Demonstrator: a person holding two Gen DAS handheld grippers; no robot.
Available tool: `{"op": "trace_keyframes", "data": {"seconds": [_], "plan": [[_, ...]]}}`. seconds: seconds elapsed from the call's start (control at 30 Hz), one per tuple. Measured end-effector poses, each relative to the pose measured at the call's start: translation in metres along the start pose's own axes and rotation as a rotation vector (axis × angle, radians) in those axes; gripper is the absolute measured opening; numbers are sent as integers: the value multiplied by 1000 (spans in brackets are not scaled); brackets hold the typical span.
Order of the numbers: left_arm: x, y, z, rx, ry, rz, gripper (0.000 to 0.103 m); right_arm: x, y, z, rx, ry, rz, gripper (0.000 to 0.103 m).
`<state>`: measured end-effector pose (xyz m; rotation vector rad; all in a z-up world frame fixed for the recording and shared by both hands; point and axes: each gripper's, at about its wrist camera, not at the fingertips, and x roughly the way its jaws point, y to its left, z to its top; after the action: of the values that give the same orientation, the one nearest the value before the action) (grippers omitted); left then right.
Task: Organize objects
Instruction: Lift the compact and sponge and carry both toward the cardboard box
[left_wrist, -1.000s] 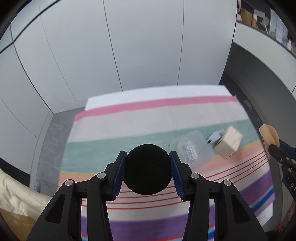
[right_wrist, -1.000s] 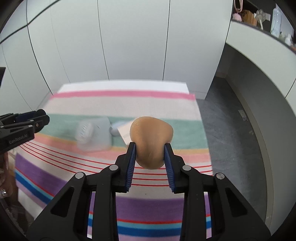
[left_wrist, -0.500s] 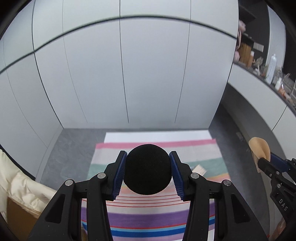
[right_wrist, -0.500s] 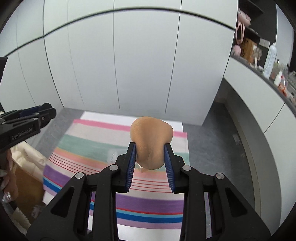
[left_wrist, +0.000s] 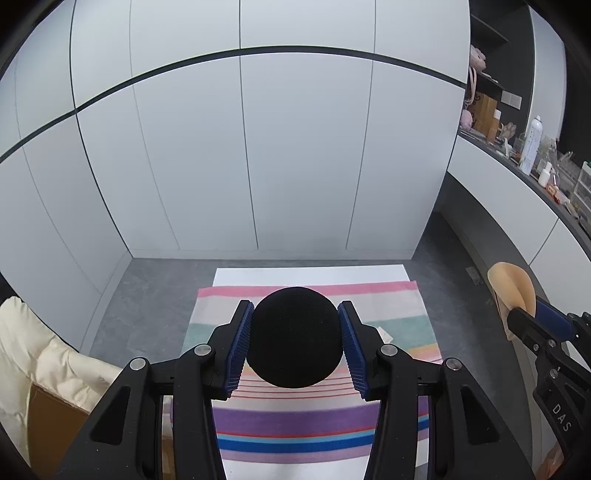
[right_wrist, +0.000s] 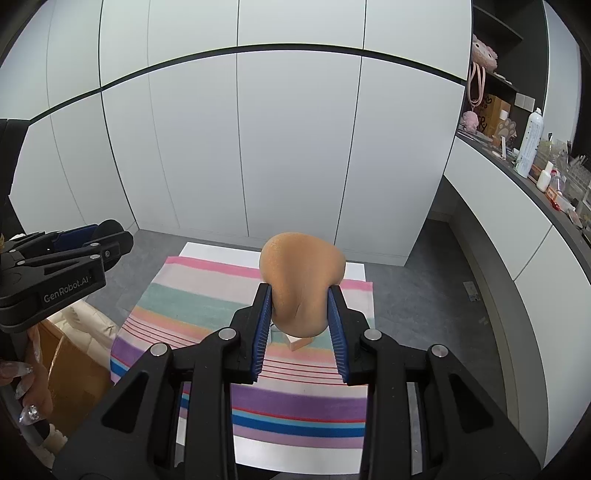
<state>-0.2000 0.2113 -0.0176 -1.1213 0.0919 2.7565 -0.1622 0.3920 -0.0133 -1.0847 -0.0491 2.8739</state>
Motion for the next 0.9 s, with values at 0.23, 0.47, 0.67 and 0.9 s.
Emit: {"op": "trace_keyframes", "data": {"seconds": [0.23,0.47,0.67,0.9], "plan": [[-9,-1,-7,-4,18,0,48,-6,-4,-3,-12,1,-17,31],[-33,1,-29,-9,32,-20,48,-28,-1,-25,-15,20,11,31],[-67,-6,-57,38,16,-31,48,-54,4,-49,-21,27,37,31],[-110,-18,-92,95,6,-46,48,-89,6,-80,-2,27,70,31]]}}
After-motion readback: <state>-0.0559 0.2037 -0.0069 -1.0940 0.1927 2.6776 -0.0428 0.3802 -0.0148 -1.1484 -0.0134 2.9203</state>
